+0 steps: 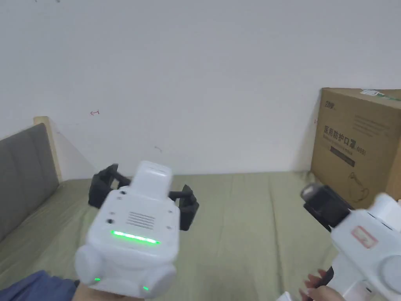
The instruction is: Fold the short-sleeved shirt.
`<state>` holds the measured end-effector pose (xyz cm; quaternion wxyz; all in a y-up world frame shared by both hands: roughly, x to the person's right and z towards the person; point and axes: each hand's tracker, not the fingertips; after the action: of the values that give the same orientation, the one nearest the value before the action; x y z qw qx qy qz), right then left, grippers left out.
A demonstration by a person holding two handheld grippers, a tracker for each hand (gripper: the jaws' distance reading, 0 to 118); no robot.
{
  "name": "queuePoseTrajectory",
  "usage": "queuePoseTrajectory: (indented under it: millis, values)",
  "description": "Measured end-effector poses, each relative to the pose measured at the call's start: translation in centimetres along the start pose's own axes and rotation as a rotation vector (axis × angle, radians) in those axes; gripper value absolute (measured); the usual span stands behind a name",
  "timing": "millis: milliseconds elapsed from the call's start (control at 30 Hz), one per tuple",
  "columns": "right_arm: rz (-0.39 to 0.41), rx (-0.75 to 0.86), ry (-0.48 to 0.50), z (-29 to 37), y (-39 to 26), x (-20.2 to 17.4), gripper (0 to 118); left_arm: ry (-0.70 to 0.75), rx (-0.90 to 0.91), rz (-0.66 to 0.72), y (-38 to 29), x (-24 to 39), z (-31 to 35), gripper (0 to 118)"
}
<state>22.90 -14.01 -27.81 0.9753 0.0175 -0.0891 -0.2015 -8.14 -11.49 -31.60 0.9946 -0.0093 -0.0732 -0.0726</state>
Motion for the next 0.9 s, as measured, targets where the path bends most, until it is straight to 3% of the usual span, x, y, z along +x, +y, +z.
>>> queuePoseTrajectory:
  millis: [67,100,133,200,433,667,900]
  values:
    - [0.506,0.106,0.02,0.5,-1.1,-4.1,118,-0.07,0.012,0.171,-2.2,-0.9,-0.3,118]
    - [0.607,0.061,0.007,0.3,-1.8,-5.3,118,-0.03,0.029,0.127,-2.6,-0.8,0.0,118]
    - [0.646,0.04,0.009,0.3,-2.3,-6.2,118,-0.002,0.034,0.091,-3.1,-0.3,0.1,118]
    - [0.604,0.034,0.037,0.6,-3.1,-7.0,118,0.035,0.078,0.028,-3.8,0.1,0.7,118]
    - [0.551,0.003,0.09,1.3,-4.1,-7.9,118,0.028,0.072,0.058,-3.5,0.2,1.4,118]
    - [0.404,-0.051,0.075,1.2,-3.8,-5.7,118,0.053,0.094,0.08,-3.2,-0.4,2.1,118]
    - [0.398,-0.038,0.055,1.3,-3.6,-5.1,118,0.05,0.101,0.12,-3.2,-0.7,2.2,118]
